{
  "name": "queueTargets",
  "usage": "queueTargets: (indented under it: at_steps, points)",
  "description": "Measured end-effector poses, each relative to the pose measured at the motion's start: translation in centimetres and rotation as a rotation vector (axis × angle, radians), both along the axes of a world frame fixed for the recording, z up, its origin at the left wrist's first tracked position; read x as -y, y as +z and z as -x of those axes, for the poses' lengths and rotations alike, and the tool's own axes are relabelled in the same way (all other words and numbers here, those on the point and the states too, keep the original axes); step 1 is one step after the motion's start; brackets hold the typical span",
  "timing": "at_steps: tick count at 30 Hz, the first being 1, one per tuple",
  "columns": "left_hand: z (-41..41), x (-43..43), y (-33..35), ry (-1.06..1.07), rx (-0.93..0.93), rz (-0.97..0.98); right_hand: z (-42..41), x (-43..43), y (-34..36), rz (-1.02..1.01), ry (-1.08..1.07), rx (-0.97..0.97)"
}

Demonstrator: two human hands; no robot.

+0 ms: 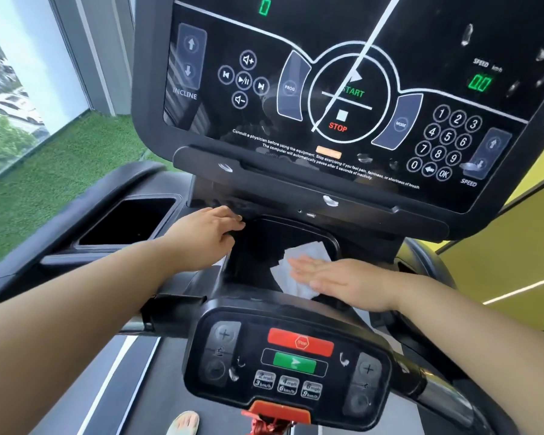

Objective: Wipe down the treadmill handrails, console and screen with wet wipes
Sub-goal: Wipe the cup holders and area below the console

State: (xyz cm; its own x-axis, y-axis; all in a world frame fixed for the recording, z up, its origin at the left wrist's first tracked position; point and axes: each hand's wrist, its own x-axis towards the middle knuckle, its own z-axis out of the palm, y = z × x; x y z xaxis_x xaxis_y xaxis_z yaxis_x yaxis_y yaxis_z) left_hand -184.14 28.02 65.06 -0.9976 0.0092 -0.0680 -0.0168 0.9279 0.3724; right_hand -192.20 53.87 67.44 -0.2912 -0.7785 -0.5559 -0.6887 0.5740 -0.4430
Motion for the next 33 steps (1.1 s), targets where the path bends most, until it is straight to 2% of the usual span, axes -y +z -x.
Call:
queueTargets:
  at_steps: [7,13,19,25,30,33]
  points:
    - [0.1,0.1,-0.2,0.014,-0.011,-0.055,0.3,5.2,-1.0,0.028,0.058,-0.183]
    - [0.0,0.2,-0.4,0.023,-0.012,-0.078,0.1,3.7,0.0,0.045,0.128,-0.035]
    - [0.0,0.0,-0.5,0.044,-0.037,-0.076,-0.6,6.5,-1.0,0.031,0.124,-0.176]
    - [0.1,0.1,-0.5,0.034,-0.018,-0.069,-0.4,5.0,0.4,0.030,0.158,0.013]
    - [-0.1,-0.1,-0.5,0.034,-0.031,-0.075,0.2,6.0,-0.4,0.081,0.063,-0.166]
    - [-0.2,-0.2,-0.5,0.032,-0.021,-0.054,-0.4,5.2,-0.8,0.125,0.113,-0.154]
